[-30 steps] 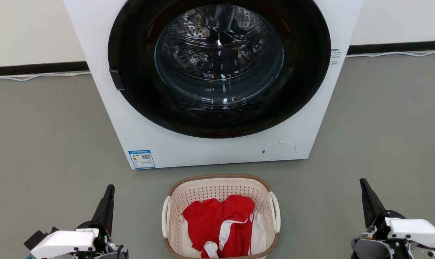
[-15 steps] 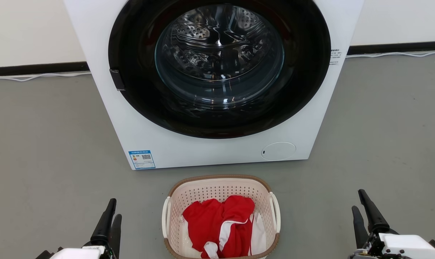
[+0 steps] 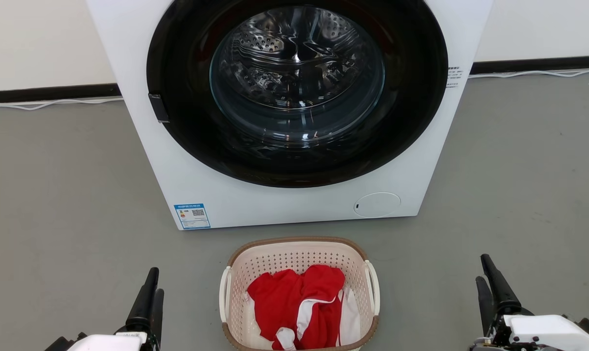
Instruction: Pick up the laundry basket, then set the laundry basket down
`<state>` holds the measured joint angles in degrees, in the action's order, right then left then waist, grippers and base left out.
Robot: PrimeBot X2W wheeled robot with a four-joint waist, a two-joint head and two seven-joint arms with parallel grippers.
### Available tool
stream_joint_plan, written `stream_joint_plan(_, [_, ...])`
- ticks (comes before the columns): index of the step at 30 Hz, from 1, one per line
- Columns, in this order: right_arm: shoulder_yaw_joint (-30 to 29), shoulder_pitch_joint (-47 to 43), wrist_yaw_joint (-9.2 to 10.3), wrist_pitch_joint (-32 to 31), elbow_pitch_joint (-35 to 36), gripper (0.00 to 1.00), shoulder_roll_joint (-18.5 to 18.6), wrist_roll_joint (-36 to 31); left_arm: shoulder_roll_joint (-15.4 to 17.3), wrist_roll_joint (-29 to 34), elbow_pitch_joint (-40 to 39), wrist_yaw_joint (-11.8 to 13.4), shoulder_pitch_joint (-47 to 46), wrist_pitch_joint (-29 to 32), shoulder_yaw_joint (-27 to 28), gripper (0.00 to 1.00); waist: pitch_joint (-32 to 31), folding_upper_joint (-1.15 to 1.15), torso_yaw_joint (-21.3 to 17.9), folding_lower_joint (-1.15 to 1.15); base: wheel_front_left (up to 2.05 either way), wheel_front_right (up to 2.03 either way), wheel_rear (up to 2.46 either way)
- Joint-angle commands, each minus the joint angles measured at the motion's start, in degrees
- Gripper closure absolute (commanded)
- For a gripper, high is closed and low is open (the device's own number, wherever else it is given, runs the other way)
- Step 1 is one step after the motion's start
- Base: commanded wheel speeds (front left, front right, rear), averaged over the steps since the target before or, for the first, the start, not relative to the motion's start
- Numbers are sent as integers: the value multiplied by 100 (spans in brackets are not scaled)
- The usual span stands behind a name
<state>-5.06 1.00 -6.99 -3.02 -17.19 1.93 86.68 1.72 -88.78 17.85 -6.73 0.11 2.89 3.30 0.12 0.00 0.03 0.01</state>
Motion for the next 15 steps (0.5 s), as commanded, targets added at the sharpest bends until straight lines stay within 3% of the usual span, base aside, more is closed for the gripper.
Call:
stream_joint_plan(1, [56, 163, -12, 75, 191, 0, 83, -160, 39, 89, -178, -3, -119, -49, 6, 0, -3, 0, 0, -1, 0, 0, 0])
stream_joint_plan(15, [194, 215, -17, 309, 259, 0, 131, -1518, 50, 1135, -153, 112, -116, -285, -14, 0, -27, 0, 13, -1, 0, 0, 0])
